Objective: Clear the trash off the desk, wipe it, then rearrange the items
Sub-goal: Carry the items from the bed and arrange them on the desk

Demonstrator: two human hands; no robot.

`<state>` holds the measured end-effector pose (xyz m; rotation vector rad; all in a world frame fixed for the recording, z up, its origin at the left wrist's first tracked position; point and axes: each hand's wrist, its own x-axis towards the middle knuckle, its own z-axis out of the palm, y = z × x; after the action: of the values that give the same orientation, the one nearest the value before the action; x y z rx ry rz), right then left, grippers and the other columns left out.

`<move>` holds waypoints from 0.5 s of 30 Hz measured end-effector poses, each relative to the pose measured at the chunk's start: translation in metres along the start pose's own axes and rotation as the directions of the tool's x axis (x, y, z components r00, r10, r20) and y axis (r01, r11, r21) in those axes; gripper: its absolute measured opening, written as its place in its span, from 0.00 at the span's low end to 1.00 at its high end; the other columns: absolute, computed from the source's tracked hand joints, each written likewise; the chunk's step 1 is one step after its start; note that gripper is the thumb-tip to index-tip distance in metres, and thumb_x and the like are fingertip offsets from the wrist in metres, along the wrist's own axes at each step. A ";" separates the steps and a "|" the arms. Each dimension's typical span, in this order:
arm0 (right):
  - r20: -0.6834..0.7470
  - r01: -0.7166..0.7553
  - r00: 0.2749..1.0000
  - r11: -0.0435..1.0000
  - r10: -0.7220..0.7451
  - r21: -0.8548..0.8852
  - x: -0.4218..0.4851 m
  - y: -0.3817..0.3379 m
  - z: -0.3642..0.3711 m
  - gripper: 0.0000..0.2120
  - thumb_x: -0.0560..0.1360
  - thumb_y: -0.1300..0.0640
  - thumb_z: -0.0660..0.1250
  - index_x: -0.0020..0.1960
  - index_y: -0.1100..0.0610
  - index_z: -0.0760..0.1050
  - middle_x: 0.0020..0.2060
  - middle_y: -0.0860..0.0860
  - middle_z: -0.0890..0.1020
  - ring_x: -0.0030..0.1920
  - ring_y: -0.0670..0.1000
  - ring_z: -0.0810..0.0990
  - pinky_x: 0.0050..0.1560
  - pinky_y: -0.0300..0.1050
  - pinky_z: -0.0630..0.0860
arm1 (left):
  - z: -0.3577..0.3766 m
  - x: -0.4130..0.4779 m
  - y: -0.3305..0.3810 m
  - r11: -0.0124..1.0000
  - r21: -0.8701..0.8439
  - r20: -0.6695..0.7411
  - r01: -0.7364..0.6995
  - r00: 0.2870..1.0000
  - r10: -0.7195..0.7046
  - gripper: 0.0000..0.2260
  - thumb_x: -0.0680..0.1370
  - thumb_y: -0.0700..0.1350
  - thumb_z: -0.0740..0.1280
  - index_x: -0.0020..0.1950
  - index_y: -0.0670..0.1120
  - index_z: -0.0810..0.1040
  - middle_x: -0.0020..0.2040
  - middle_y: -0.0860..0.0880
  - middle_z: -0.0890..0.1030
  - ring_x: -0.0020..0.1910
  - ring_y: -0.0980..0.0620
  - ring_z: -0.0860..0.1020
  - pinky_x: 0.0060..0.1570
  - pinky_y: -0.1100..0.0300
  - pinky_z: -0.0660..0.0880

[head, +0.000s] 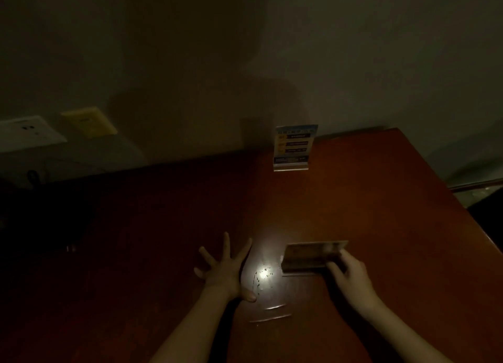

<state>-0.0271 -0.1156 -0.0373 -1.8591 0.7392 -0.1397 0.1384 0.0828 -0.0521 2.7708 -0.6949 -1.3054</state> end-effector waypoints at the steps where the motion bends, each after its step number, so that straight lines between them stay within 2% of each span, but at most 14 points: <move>1: -0.005 0.014 1.000 1.000 -0.014 -0.010 0.008 -0.002 0.001 0.15 0.77 0.67 0.62 0.50 0.47 0.76 0.46 0.39 0.80 0.47 0.31 0.78 0.47 0.29 0.76 | -0.003 0.001 0.001 1.000 0.030 0.008 0.000 1.000 -0.001 0.57 0.64 0.56 0.78 0.72 0.70 0.33 0.69 0.51 0.20 0.66 0.26 0.26 0.63 0.22 0.43; 3: -0.039 0.047 0.998 0.999 -0.048 -0.014 0.027 -0.004 0.002 0.14 0.77 0.68 0.61 0.51 0.50 0.76 0.46 0.38 0.79 0.46 0.31 0.77 0.45 0.25 0.74 | -0.008 0.006 0.003 0.998 0.067 0.017 -0.005 1.000 0.004 0.60 0.62 0.57 0.79 0.71 0.70 0.31 0.67 0.50 0.18 0.65 0.26 0.25 0.62 0.21 0.43; 6: -0.043 0.076 0.996 0.997 -0.076 -0.008 0.058 -0.010 0.002 0.12 0.78 0.68 0.61 0.53 0.52 0.75 0.47 0.37 0.77 0.47 0.33 0.75 0.45 0.24 0.73 | -0.012 0.015 0.003 0.997 0.070 0.014 -0.024 1.000 0.023 0.61 0.60 0.59 0.79 0.71 0.70 0.31 0.67 0.50 0.17 0.64 0.26 0.23 0.60 0.20 0.41; 10: 0.000 0.083 0.997 0.996 -0.084 -0.032 0.101 -0.021 0.002 0.11 0.79 0.66 0.59 0.55 0.54 0.74 0.47 0.40 0.77 0.49 0.38 0.75 0.43 0.29 0.74 | -0.019 0.032 0.011 1.000 0.018 -0.066 -0.019 0.998 0.020 0.58 0.60 0.65 0.76 0.71 0.70 0.32 0.69 0.50 0.19 0.64 0.26 0.24 0.59 0.19 0.41; 15: -0.021 0.075 0.997 0.997 -0.076 -0.023 0.156 -0.032 -0.008 0.10 0.79 0.63 0.59 0.56 0.52 0.73 0.48 0.40 0.77 0.52 0.44 0.77 0.47 0.35 0.74 | -0.051 0.062 0.036 0.999 0.004 -0.091 -0.040 0.995 0.040 0.57 0.62 0.65 0.76 0.73 0.68 0.33 0.70 0.47 0.20 0.64 0.25 0.24 0.60 0.20 0.41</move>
<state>0.1078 -0.2001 -0.0435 -1.9100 0.6883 -0.2012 0.1967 0.0165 -0.0576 2.7819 -0.7429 -1.1645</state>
